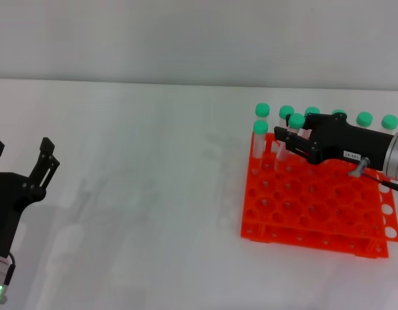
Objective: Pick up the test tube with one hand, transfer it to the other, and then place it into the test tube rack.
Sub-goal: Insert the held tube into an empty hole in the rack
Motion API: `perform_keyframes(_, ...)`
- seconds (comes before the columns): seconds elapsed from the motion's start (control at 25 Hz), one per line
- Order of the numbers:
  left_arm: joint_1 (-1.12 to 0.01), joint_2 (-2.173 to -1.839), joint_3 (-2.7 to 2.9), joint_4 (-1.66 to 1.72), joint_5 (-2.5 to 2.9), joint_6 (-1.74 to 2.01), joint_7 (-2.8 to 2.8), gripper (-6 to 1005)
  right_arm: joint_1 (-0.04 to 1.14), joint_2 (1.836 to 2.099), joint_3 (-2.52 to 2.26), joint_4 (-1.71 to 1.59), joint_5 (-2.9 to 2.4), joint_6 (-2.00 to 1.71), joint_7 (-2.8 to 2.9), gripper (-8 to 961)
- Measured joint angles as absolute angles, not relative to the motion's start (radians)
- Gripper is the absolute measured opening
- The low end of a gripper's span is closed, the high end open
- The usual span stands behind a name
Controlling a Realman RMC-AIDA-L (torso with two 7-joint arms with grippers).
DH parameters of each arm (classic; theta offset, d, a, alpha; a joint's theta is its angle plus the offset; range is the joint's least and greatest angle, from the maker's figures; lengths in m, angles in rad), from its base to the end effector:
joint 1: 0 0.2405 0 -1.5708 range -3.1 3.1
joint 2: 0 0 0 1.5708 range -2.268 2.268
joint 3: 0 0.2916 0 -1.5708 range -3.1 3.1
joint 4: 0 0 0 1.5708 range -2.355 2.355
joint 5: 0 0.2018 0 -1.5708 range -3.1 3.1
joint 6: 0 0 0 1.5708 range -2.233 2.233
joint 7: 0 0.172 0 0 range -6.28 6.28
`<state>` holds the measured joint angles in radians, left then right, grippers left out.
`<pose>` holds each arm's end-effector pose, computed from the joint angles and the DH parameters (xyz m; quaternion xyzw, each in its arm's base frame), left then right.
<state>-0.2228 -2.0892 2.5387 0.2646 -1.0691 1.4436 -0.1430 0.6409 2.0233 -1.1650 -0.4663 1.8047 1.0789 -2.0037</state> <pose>-0.3534 0.2864 -0.0251 -0.6369 -0.2370 -0.3759 0.6300 0.2336 0.4287 -0.0562 -0.9109 0.1632 0.2690 0.2671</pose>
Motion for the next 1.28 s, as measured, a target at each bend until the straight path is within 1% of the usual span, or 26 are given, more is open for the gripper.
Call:
perform_keyframes(0.32,-0.222,-2.089,2.539,0.258,-1.069,1.444,-0.145,895,0.628,2.024,-1.164,-0.477,1.813,1.103,-2.004,364)
perform_keyframes(0.88,-0.229,-2.089,2.539,0.256,-1.069,1.442,-0.146,894,0.632,2.022,-1.219,-0.478,1.826,1.09,-2.005,476)
perform_keyframes(1.08,-0.228,-2.089,2.539,0.256,-1.069,1.442,-0.146,894,0.612,2.022,-1.212,-0.497,1.849,1.12,-2.014,673)
perform_keyframes(1.28,-0.23,-2.089,2.539,0.256,-1.069,1.443,-0.146,894,0.569,2.015,-1.193,-0.531,1.88,1.203,-2.007,775)
